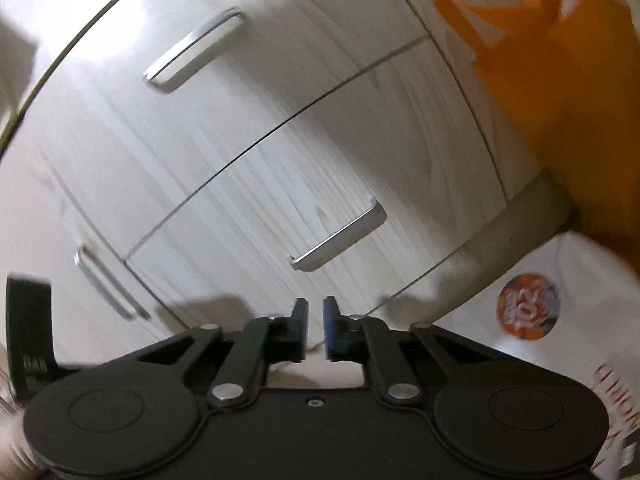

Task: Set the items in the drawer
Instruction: 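Move the right tool down toward the pale green yarn ball on the bag, then close the right gripper around the green yarn ball's black label band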

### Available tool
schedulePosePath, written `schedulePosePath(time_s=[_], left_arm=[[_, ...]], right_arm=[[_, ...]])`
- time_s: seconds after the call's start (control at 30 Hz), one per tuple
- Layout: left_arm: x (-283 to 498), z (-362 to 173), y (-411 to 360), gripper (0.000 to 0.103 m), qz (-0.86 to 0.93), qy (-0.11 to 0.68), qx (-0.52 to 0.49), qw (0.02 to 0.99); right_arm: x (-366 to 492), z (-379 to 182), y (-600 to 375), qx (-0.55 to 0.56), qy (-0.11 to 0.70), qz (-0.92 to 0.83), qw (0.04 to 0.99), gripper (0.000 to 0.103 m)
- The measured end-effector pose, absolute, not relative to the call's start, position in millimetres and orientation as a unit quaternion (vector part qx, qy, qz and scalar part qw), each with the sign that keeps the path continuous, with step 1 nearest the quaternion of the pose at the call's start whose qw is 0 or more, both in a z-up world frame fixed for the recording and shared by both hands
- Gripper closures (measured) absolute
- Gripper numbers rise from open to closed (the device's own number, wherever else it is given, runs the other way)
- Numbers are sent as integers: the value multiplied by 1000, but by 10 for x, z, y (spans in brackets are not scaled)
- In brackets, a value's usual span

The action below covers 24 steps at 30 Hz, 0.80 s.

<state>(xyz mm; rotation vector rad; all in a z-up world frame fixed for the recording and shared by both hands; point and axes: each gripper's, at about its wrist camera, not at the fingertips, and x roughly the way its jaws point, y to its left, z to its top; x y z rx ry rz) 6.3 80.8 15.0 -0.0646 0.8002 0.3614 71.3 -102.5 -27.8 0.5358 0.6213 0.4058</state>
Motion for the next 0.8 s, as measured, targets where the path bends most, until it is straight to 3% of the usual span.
schedulePosePath(time_s=[0.03,0.13,0.3,0.4,0.43,0.5,0.53,0.57,0.67,0.8], left_arm=[[32,164,811,94,173,385,-32,906],[12,188,793,94,165,387,-37,906],[279,147,616,93,151,396,-8,906],[373,114,530,91,133,404,8,905],[379,108,513,91,123,406,7,906],[372,89,477,87,91,412,-8,907],[369,68,455,77,71,419,-19,905],[364,39,416,62,52,426,-26,903],[302,-88,238,40,15,451,-22,892],[249,-332,-2,30,-49,488,-30,871]], right_arm=[[733,-277,-1024,264,301,197,895,100],[771,-241,-961,251,303,203,897,100],[688,-260,-984,284,309,194,887,95],[505,-316,-946,246,326,156,899,91],[438,-343,-927,229,332,142,904,89],[304,-397,-887,196,343,113,912,67],[237,-424,-867,179,348,99,915,50],[170,-451,-847,162,353,85,918,45],[-32,-532,-788,110,367,41,923,45],[-300,-640,-709,40,383,-17,923,38]])
